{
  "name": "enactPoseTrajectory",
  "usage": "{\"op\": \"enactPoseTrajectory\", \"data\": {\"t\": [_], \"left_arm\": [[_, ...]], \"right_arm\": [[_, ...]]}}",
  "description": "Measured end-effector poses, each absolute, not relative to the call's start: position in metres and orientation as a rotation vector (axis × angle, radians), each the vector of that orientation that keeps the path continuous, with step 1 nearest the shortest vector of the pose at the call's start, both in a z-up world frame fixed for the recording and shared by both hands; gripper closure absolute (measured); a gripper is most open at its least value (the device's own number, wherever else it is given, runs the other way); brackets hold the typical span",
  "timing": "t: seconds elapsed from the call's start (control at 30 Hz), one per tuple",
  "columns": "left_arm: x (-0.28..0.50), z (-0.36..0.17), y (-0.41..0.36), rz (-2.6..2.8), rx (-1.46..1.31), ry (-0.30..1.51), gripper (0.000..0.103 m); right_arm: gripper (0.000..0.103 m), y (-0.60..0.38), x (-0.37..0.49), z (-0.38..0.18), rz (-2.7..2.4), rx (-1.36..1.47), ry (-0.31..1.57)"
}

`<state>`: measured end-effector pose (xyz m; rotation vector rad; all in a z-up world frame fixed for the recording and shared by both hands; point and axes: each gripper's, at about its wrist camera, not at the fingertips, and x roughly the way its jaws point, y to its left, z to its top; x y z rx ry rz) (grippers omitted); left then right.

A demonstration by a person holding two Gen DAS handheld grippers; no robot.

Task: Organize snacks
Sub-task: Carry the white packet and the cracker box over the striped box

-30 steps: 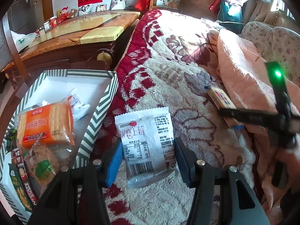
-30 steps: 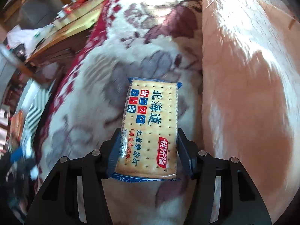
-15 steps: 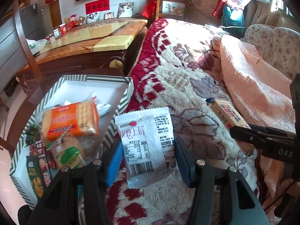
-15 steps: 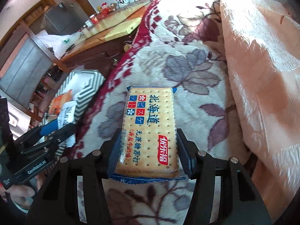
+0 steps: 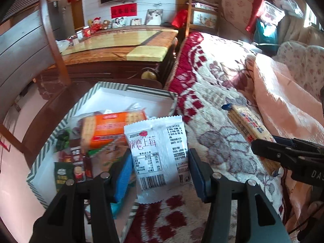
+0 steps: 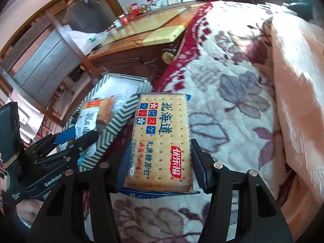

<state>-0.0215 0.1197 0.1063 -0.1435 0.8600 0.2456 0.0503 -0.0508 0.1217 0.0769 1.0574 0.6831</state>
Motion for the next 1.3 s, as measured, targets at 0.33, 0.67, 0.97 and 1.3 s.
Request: {"op": "enactPoseTrajectory", "data": {"t": [0.33, 0.67, 0.97, 1.3], "left_arm": [[-0.040, 0.111, 0.164, 0.331, -0.200, 0.838, 0.047], [-0.054, 0.102, 0.222, 0.452, -0.290, 0.842, 0.047], [-0.057, 0.086, 0.237, 0.485, -0.307, 0.877, 0.047], [-0.052, 0.073, 0.247, 0.513, -0.326, 0.899, 0.047]], "right_arm": [[0.048, -0.006, 0.042, 0.132, 0.758, 0.012, 1.057], [0.048, 0.047, 0.042, 0.138, 0.837, -0.054, 1.061], [0.048, 0.102, 0.038, 0.123, 0.905, -0.145, 1.092], [0.048, 0.157, 0.049, 0.091, 0.911, -0.251, 1.121]]}}
